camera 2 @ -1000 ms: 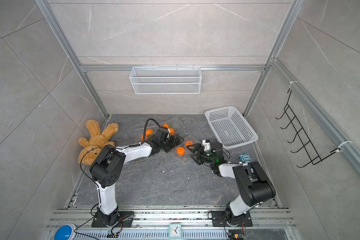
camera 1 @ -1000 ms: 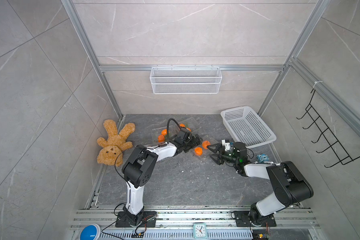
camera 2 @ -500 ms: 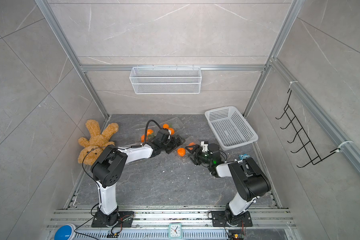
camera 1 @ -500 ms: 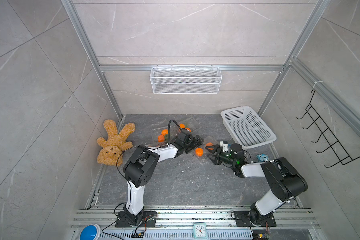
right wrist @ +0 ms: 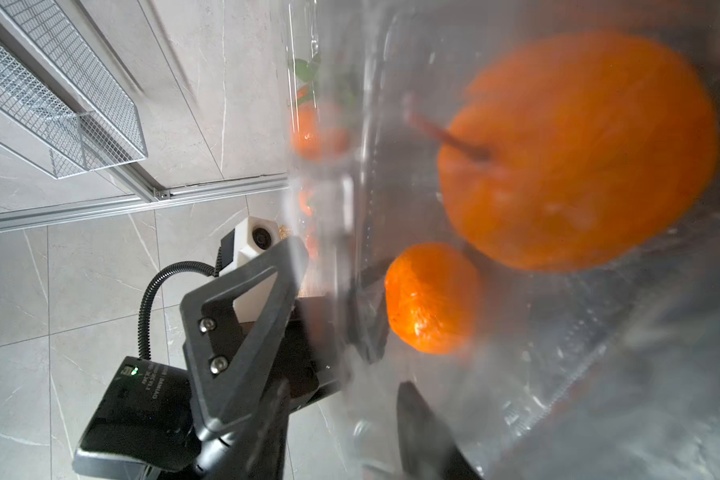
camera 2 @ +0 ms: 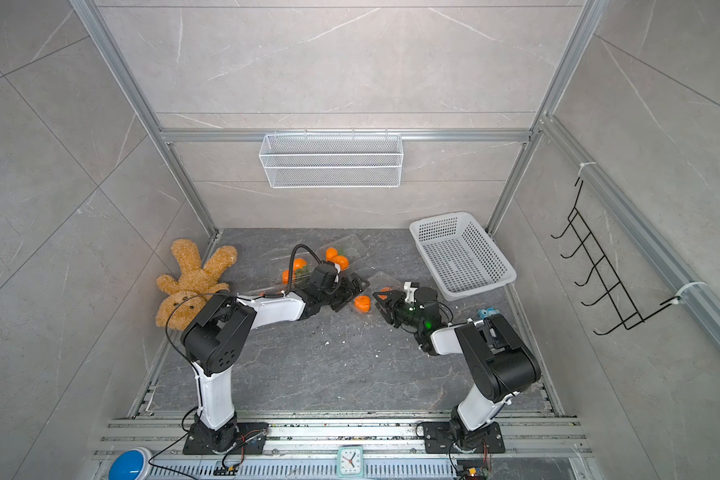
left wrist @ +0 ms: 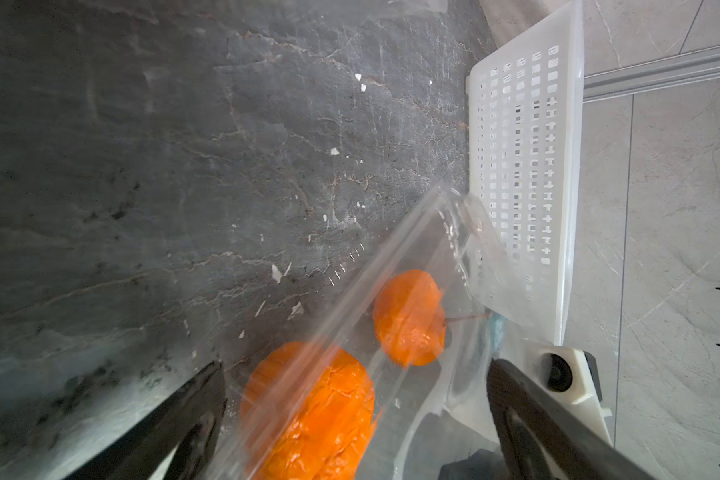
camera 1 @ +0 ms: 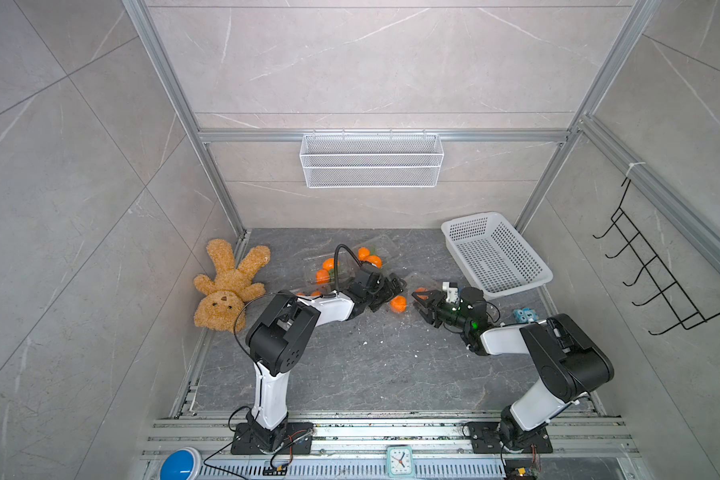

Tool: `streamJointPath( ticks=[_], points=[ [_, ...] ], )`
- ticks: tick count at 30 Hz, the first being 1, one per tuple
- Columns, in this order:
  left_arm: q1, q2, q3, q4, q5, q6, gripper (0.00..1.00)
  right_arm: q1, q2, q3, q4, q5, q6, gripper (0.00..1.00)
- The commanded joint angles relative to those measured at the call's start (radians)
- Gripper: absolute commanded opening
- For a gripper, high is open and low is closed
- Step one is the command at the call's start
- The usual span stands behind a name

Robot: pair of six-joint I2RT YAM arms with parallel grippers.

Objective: Take oranges out of containers
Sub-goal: Open the packing box at the center of the board.

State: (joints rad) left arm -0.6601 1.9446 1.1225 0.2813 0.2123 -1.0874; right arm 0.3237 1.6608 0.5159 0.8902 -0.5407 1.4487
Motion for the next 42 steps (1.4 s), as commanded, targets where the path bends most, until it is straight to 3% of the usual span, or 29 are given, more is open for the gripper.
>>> streamJointPath(
  ticks=[1,7,19,30,42],
  points=[
    [0.017,-0.100,-0.063,0.023,-0.027,-0.036,0.99,0.009,-0.011,0.025,-0.030,0.021,0.031,0.41],
    [0.031,-0.217,-0.188,0.082,-0.072,-0.063,0.99,0.009,-0.005,0.080,-0.096,0.029,0.064,0.32],
    [0.012,-0.341,-0.422,0.340,-0.151,-0.181,0.97,0.010,0.059,0.117,0.018,0.066,0.239,0.23],
    [-0.008,-0.214,-0.461,0.577,-0.159,-0.298,0.94,0.010,0.045,0.130,0.002,0.085,0.263,0.20],
    [-0.013,-0.145,-0.483,0.676,-0.193,-0.371,0.91,0.010,0.054,0.124,0.034,0.095,0.288,0.19]
  ],
)
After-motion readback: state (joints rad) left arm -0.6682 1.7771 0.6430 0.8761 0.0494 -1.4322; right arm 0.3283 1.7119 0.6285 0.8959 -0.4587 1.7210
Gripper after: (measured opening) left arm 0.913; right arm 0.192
